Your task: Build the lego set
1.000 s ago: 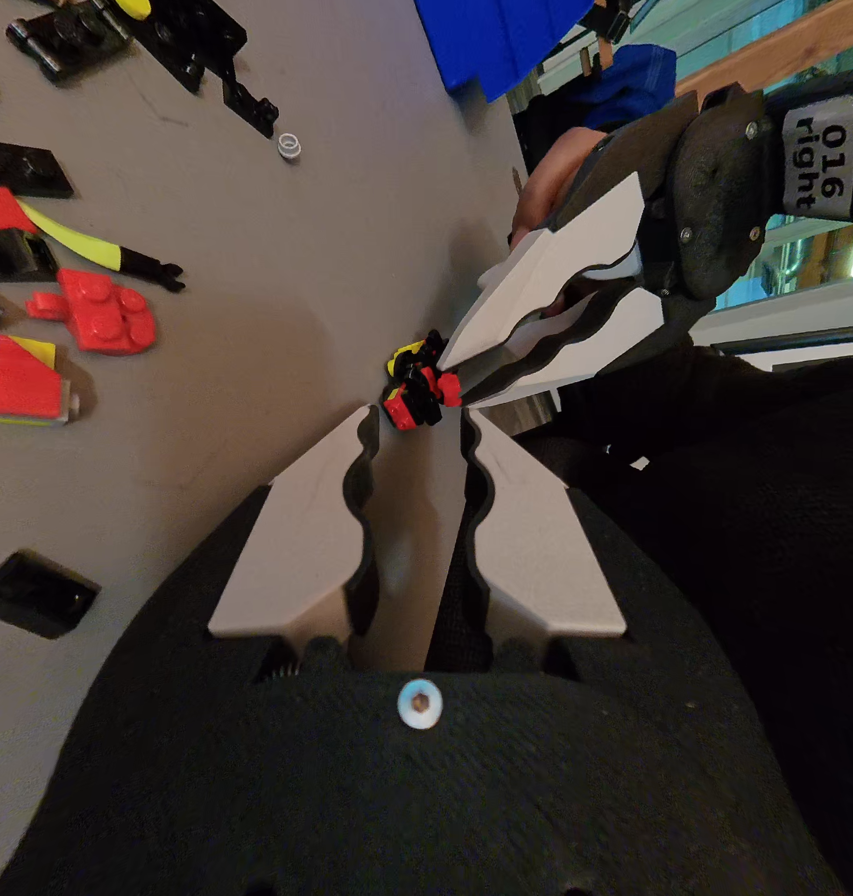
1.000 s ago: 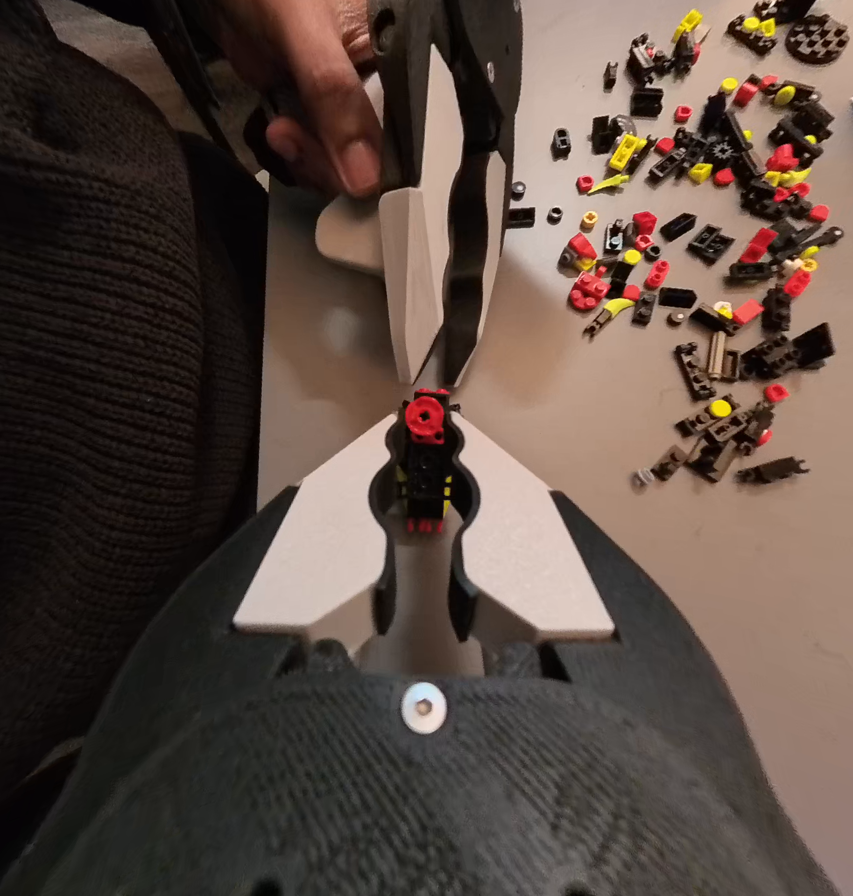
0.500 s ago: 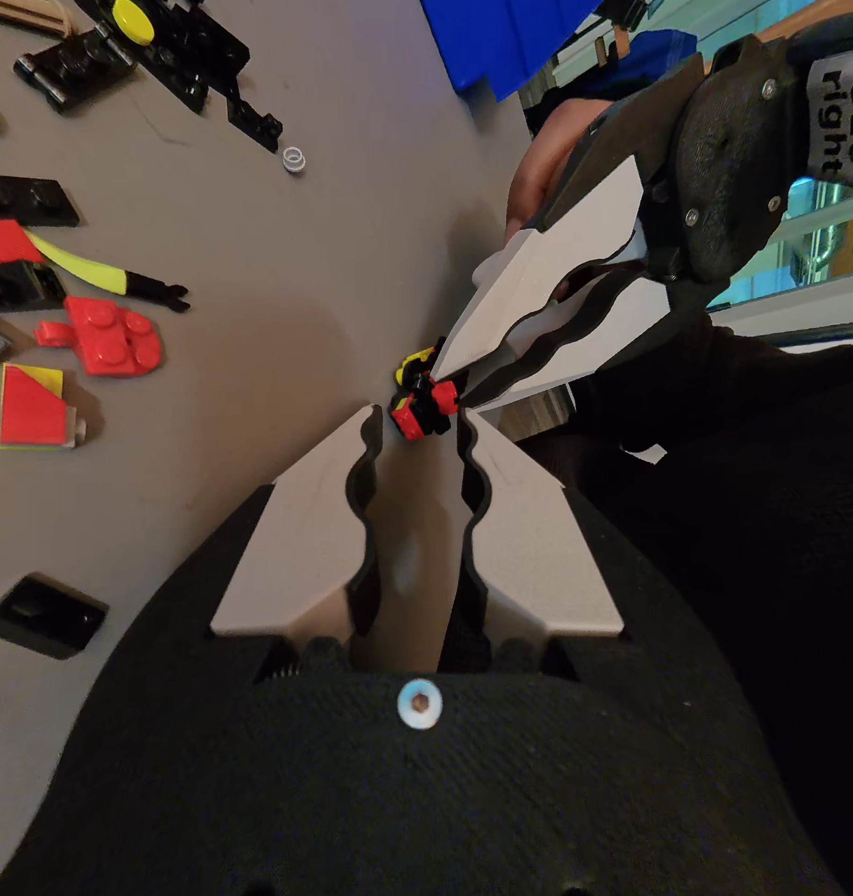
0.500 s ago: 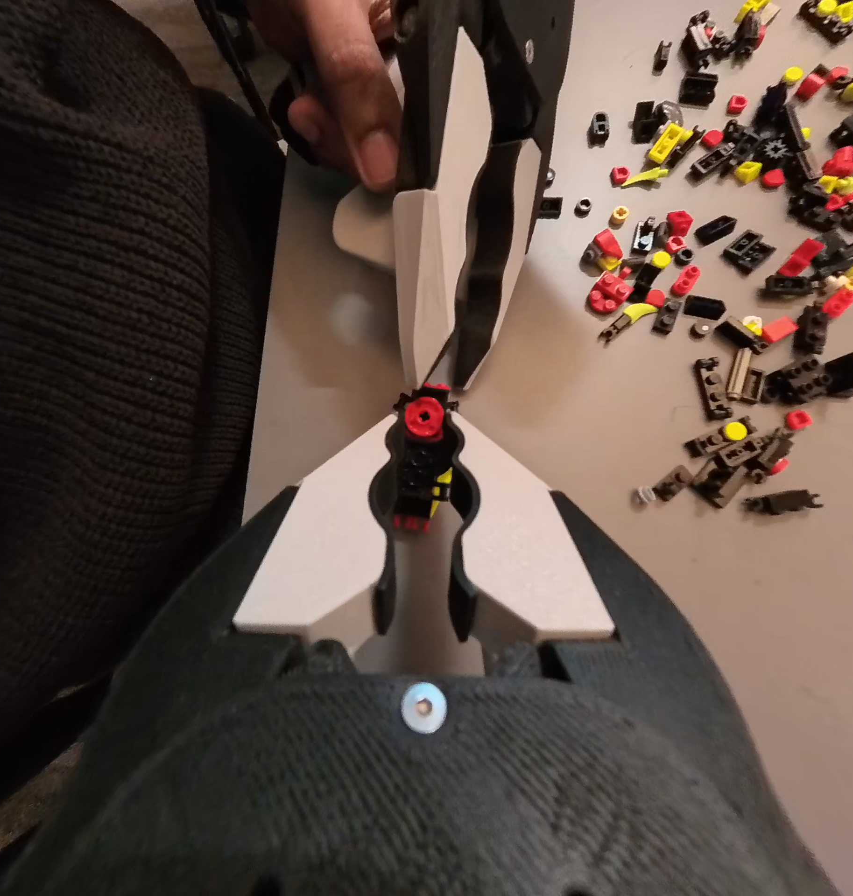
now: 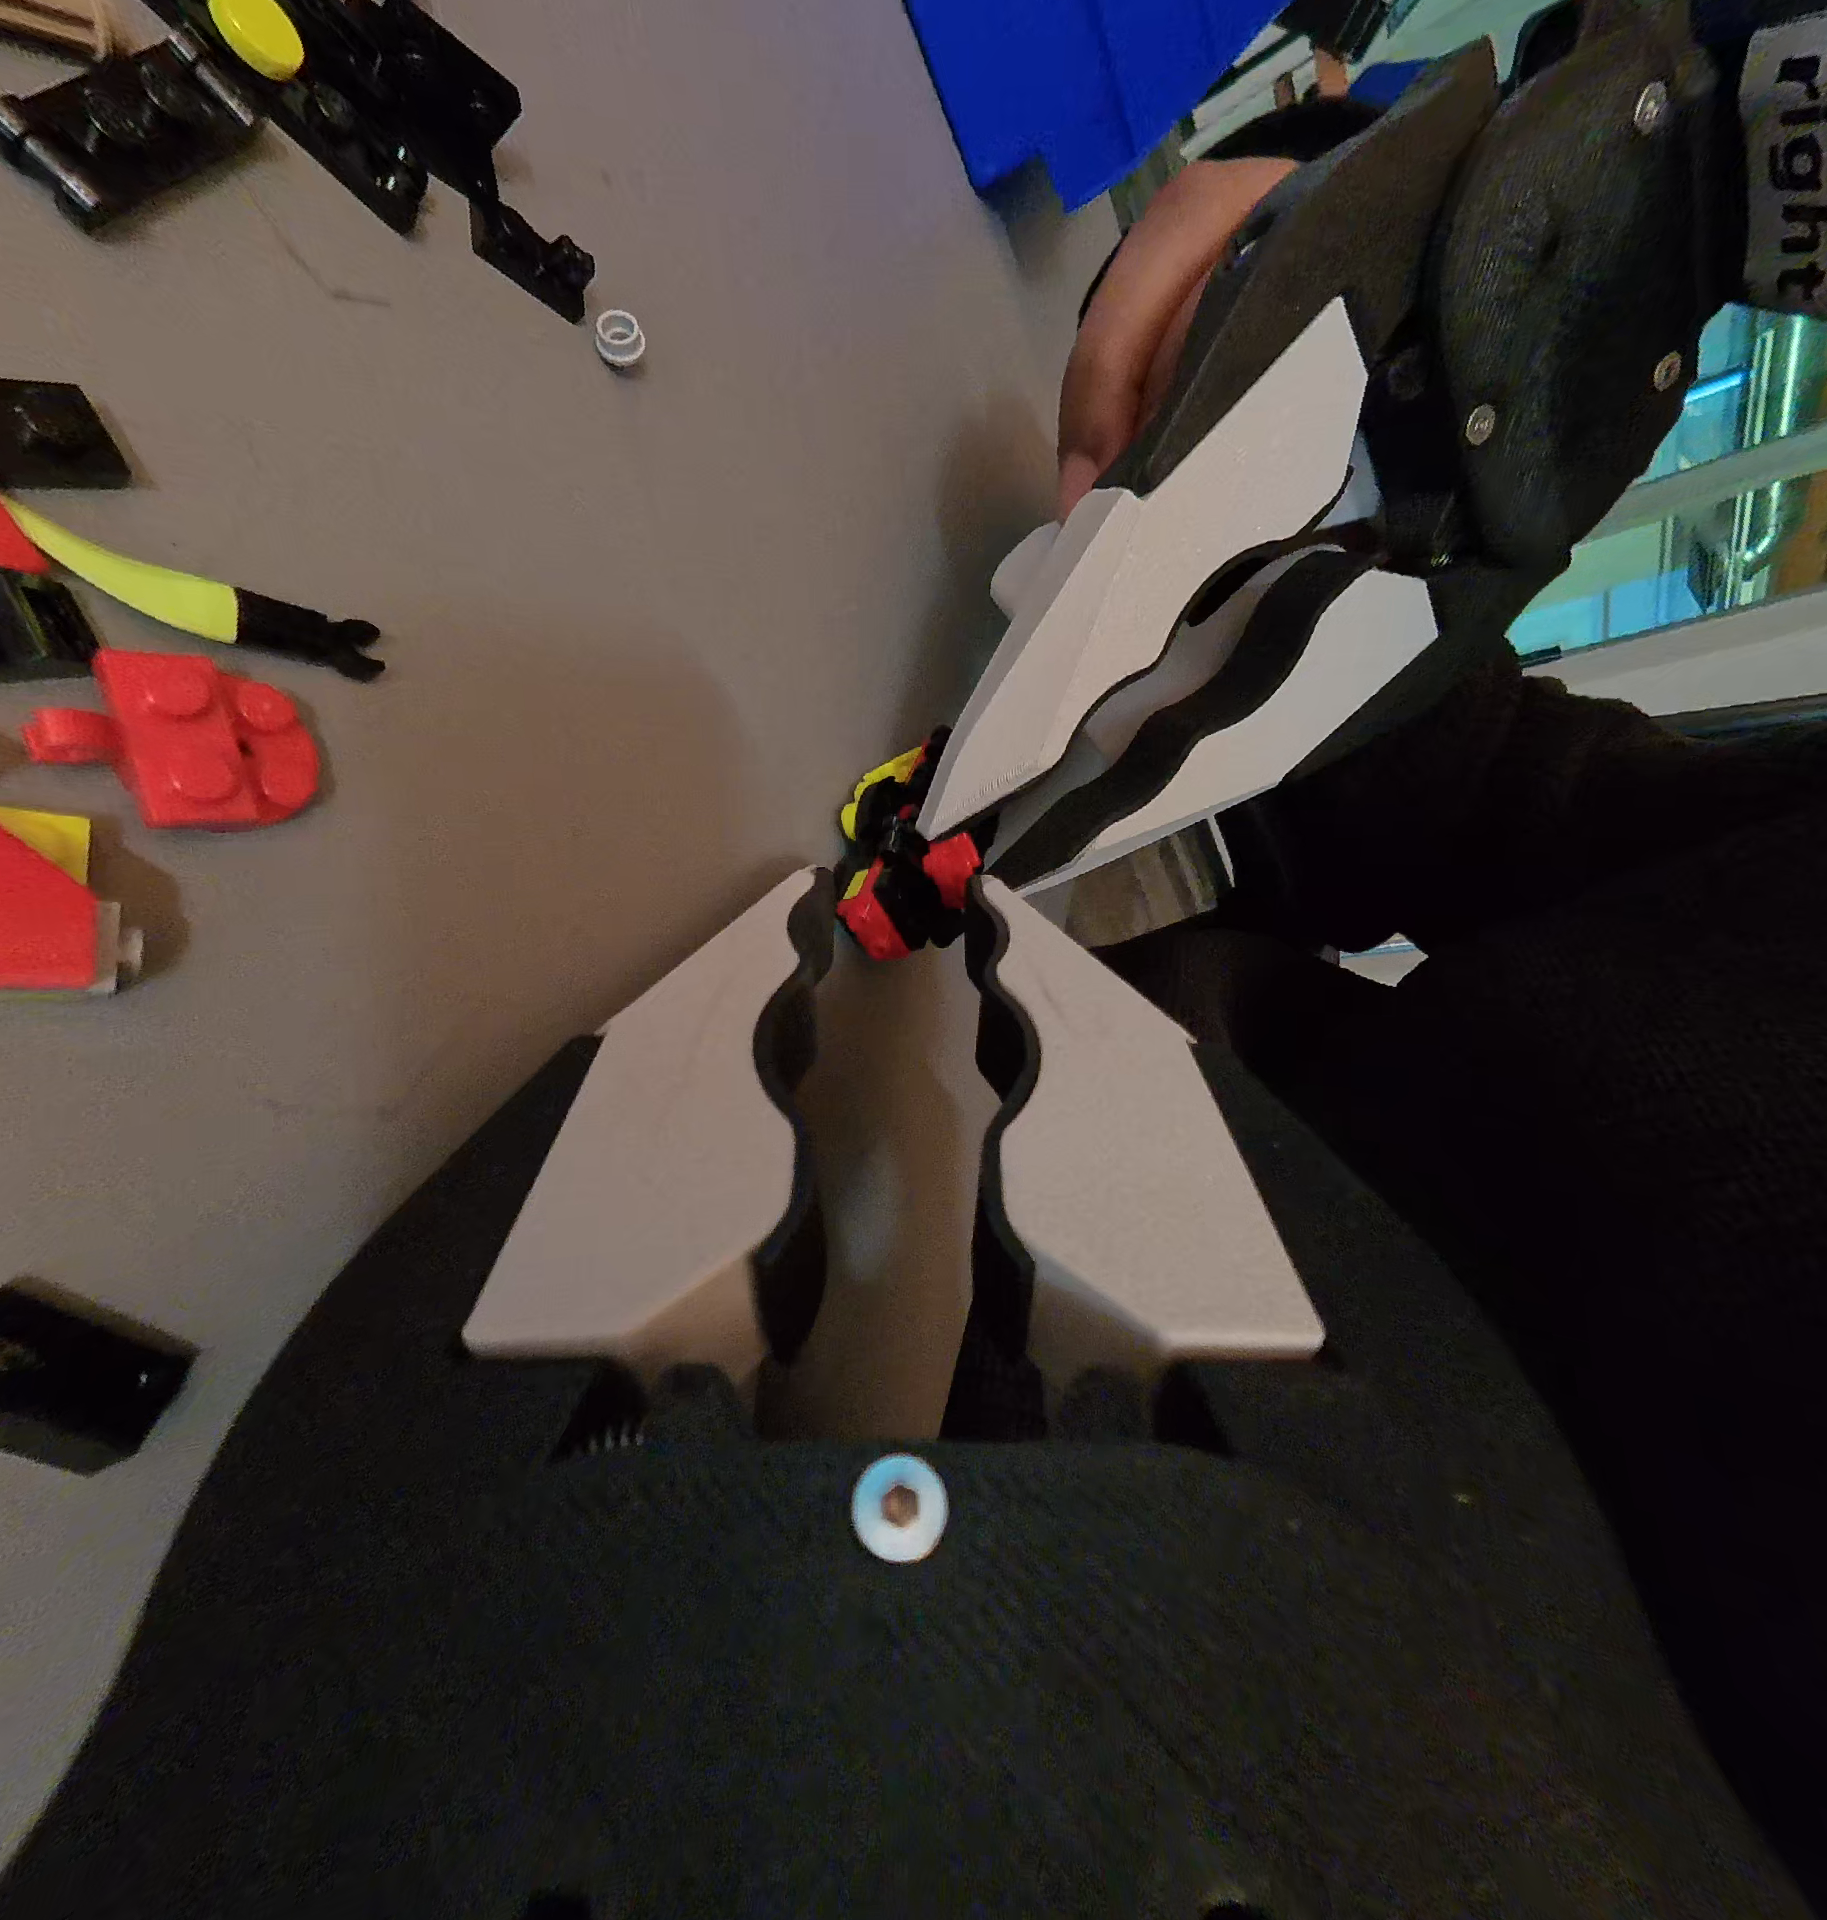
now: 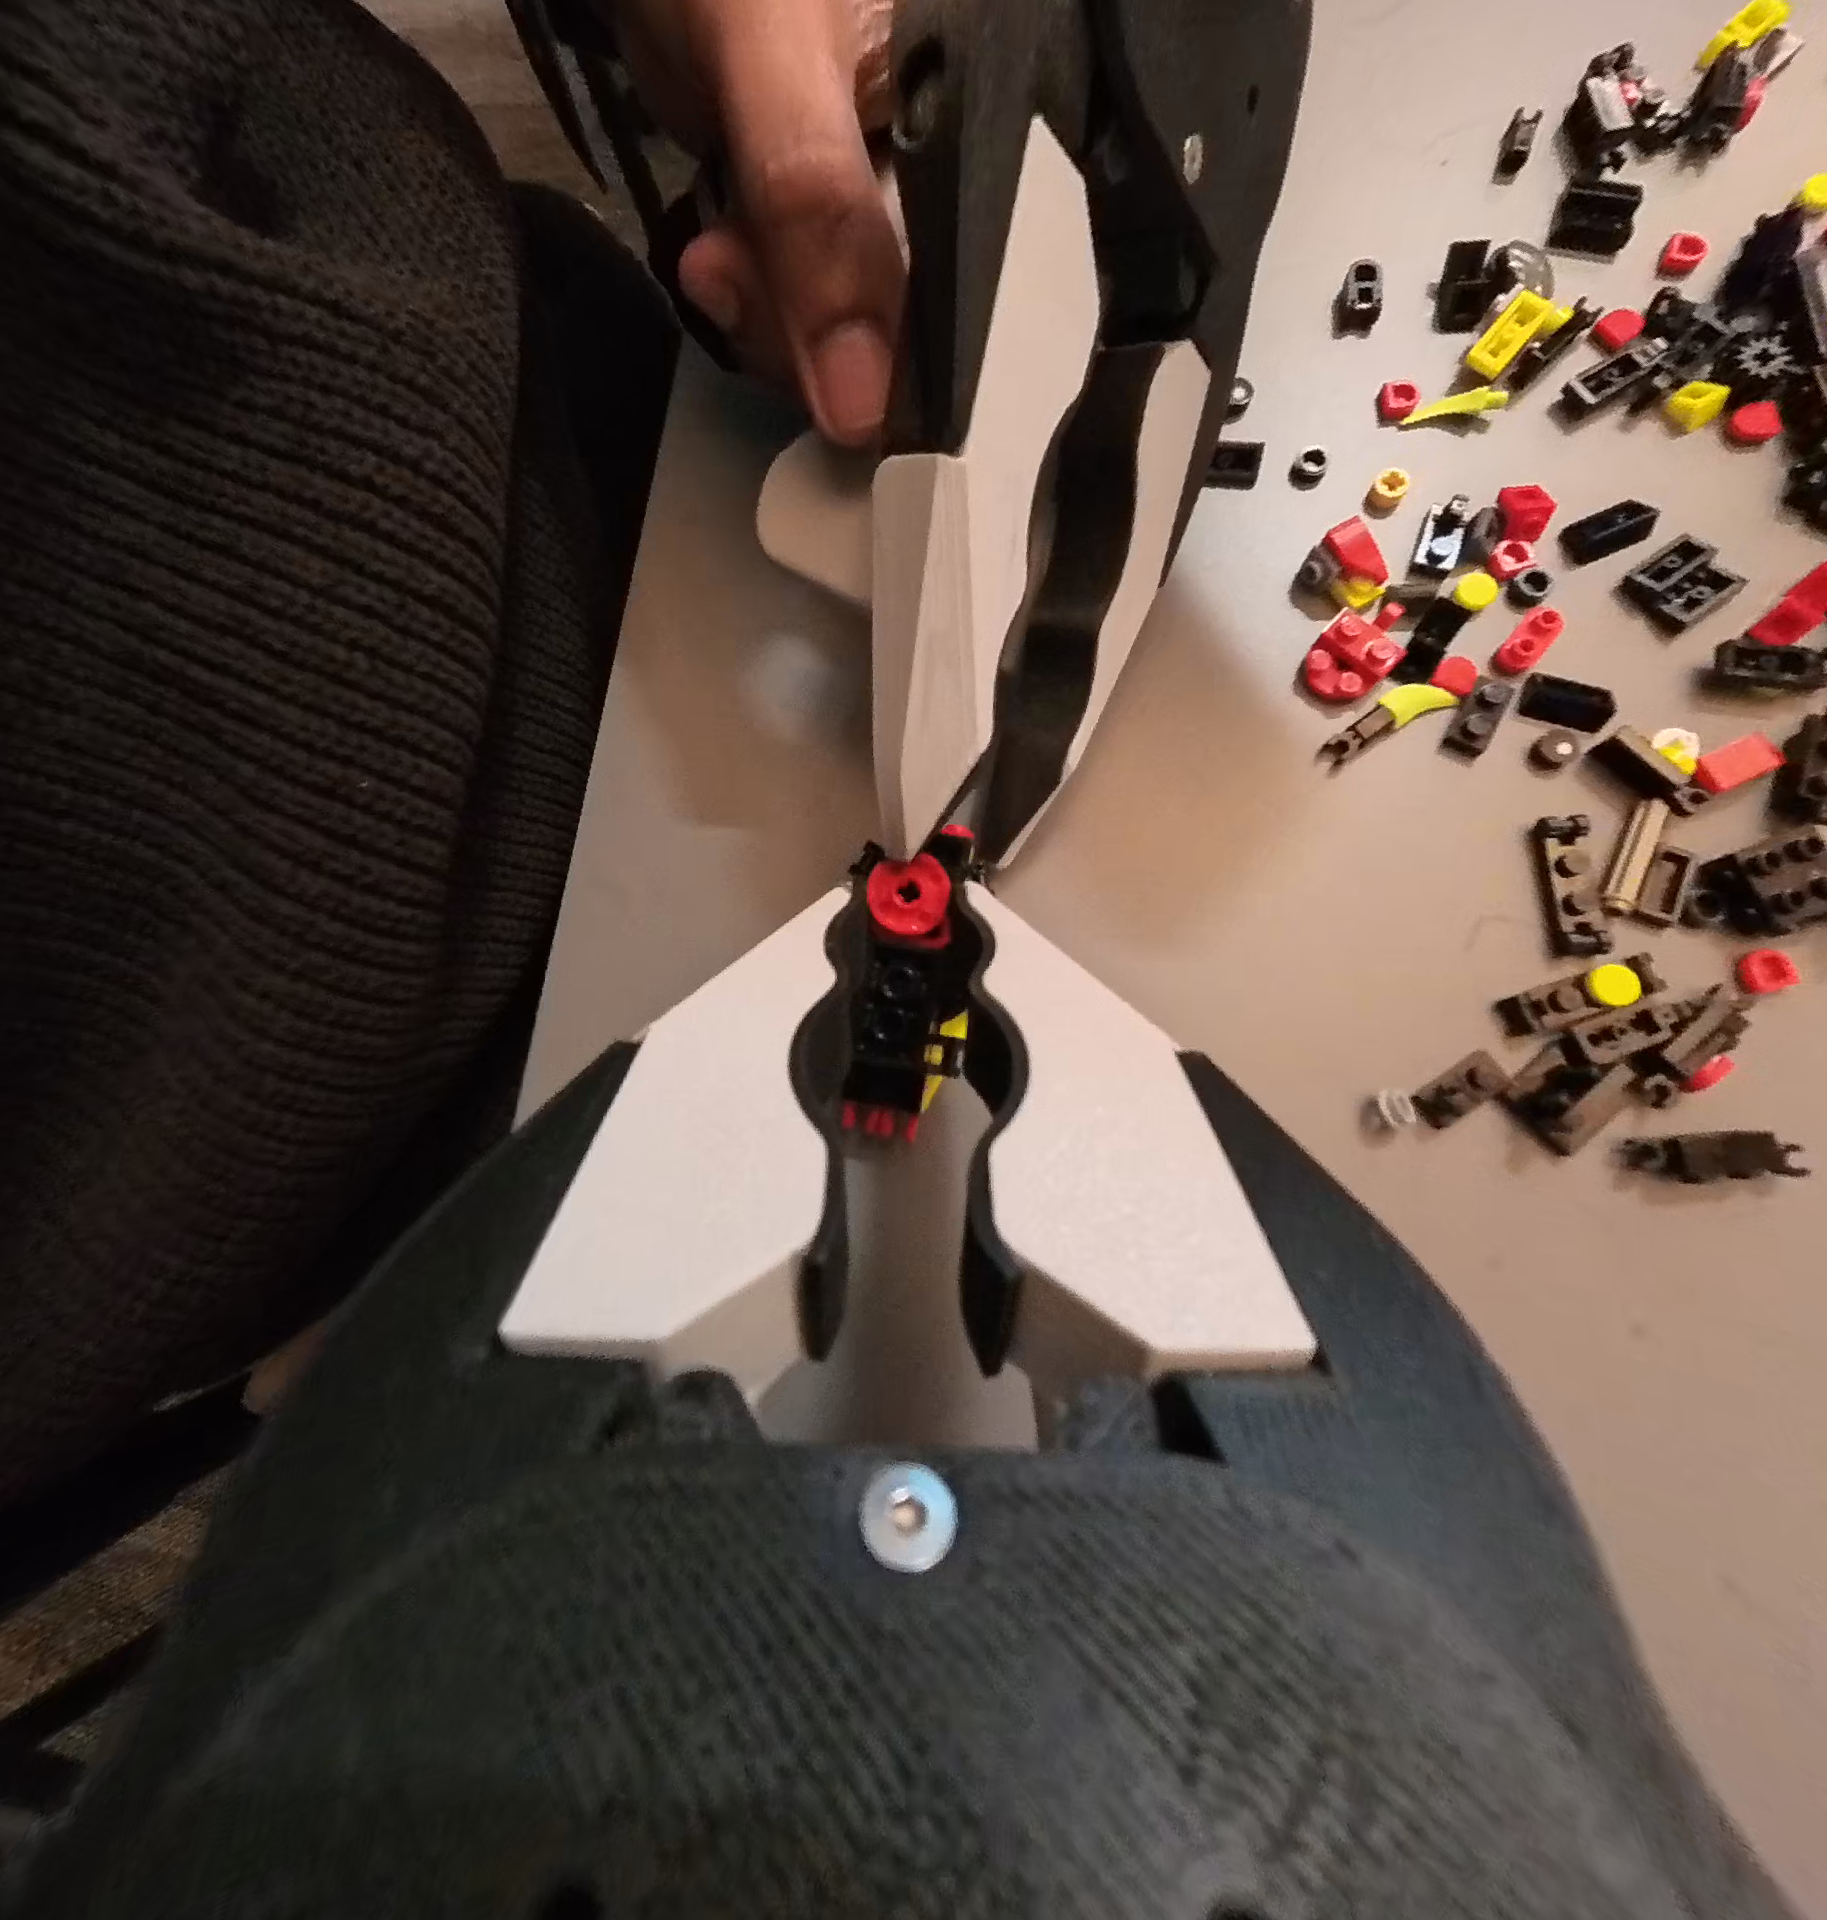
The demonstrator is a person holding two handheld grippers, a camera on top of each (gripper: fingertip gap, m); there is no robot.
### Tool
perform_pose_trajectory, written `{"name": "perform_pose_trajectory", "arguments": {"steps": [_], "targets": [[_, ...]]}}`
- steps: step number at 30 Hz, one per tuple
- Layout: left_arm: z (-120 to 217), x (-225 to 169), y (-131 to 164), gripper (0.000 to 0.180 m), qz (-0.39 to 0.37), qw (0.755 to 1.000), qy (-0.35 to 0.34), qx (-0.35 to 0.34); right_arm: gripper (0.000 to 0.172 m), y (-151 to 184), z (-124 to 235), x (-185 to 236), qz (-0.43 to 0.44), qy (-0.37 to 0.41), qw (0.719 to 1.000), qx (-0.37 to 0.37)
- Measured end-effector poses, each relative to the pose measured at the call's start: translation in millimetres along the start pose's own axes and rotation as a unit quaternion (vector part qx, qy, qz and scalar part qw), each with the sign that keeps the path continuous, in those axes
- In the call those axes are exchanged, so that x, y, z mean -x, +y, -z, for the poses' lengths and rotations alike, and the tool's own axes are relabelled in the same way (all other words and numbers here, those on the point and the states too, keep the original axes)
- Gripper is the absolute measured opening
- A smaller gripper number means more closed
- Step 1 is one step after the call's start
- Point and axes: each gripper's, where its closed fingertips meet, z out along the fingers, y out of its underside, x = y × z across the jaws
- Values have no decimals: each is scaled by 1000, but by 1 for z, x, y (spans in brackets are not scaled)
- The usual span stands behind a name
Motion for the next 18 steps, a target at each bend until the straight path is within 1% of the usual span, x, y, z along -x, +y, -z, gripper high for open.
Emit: {"name": "perform_pose_trajectory", "arguments": {"steps": [5, 7, 10, 12, 14, 16, 18], "targets": [[-1, 0, 0, 22, 0, 1000, 0, 0, 14, -1, 0, -2, 7, 6, 1000, -1], [0, -1, 0, 22, 2, 1000, 2, -2, 19, -1, 1, -2, 9, 16, 1000, -1], [1, -1, -1, 24, 4, 1000, 5, -4, 22, -5, 9, -3, 0, 36, 999, -13], [2, -1, -1, 25, 5, 1000, 4, -5, 22, -10, 16, -5, -27, 54, 998, -32], [4, -2, -1, 26, 7, 1000, 5, -10, 21, -17, 23, -8, -74, 85, 992, -52], [8, -2, -2, 27, 10, 1000, 5, -17, 21, -24, 29, -12, -125, 128, 981, -78], [12, -1, -3, 27, 13, 1000, 5, -24, 18, -32, 31, -12, -174, 169, 963, -119]]}}
